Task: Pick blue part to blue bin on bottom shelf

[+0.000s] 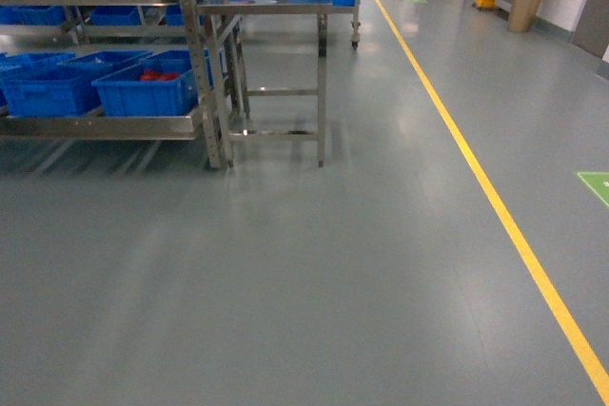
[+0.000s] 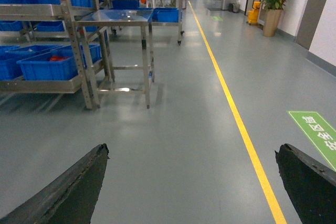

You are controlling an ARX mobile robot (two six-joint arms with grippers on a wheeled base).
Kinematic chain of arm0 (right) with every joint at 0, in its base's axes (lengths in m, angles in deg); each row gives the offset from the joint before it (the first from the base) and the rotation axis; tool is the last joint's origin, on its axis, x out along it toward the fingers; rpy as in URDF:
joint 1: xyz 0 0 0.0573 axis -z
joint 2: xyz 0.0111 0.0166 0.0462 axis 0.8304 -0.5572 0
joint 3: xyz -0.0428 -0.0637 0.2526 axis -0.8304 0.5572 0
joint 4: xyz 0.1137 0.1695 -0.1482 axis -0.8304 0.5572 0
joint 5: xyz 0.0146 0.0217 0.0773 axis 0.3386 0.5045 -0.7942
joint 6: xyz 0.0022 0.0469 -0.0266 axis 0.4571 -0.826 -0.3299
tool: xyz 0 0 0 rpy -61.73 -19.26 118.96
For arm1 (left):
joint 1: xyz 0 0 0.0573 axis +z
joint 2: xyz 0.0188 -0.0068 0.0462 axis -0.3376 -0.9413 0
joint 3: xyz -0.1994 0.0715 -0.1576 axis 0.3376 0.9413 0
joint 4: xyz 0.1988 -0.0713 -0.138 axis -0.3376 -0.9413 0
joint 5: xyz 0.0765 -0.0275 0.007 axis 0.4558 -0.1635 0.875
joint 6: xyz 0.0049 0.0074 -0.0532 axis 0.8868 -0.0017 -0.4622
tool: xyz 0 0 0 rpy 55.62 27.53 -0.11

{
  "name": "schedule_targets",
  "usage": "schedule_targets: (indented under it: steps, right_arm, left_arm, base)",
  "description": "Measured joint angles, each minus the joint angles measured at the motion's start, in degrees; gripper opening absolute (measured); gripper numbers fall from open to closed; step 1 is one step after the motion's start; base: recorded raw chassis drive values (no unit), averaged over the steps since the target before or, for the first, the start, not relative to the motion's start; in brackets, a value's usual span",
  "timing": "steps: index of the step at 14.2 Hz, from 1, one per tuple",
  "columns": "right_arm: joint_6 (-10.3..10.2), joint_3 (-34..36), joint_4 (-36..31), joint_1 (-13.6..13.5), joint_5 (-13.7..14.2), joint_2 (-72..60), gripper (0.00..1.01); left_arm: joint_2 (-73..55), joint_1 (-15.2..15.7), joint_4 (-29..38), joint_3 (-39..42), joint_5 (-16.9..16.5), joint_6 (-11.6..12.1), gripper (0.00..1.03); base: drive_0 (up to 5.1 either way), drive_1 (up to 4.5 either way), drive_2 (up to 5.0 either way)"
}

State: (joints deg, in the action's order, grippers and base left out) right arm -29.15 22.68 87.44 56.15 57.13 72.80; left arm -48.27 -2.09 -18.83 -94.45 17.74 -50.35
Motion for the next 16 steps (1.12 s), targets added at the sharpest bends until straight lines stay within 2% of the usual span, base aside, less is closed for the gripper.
schedule_targets:
  steps: [16]
  right_arm:
    - [0.0, 0.0, 0.04, 0.0, 0.0, 0.0, 0.98]
  left_arm:
    - [0.07, -0.04, 0.28, 0.0, -0.07, -0.02, 0.43]
  base:
    - [0.0, 4.02, -4.1]
